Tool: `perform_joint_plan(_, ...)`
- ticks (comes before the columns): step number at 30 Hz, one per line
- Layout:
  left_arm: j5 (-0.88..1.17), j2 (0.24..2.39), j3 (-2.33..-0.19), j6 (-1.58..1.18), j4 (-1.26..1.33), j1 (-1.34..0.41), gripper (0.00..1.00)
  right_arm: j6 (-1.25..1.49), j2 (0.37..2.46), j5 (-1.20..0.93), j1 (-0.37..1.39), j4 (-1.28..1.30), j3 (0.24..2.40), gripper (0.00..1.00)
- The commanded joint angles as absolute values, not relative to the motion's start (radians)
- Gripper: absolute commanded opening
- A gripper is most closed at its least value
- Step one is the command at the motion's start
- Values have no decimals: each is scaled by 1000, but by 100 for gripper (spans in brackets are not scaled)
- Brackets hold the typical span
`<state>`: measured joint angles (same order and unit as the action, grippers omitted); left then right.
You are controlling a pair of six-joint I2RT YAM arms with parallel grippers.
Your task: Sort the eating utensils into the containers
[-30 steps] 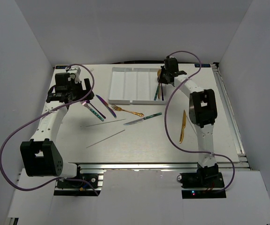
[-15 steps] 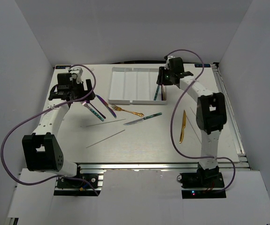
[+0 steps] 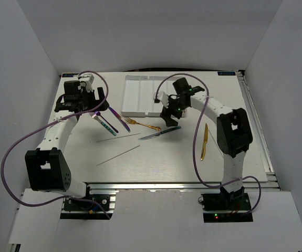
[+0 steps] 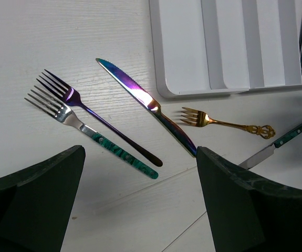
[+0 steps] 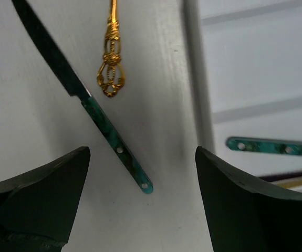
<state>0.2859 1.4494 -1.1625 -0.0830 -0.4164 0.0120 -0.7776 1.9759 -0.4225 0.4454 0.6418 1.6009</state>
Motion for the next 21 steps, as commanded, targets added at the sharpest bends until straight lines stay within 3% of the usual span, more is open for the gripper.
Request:
perform_joint_plan(1,316,1422,-1190,-89,-396,14,98,-1024,1999,-388,501,739,1629,88)
perform_joint_plan(13,285,1394,-1170,-97,-413,14,98,-1216,2077,-285,584,677,1551,84)
perform_joint_plan(19,275,1388,-1161,-103,-417,14,98,-1293,2106,-259,603,684,1500,77)
perform_joint_plan(21,275,1388,-1161,-103,-417,14,98,-1313,2138,-256,603,707,1515,70)
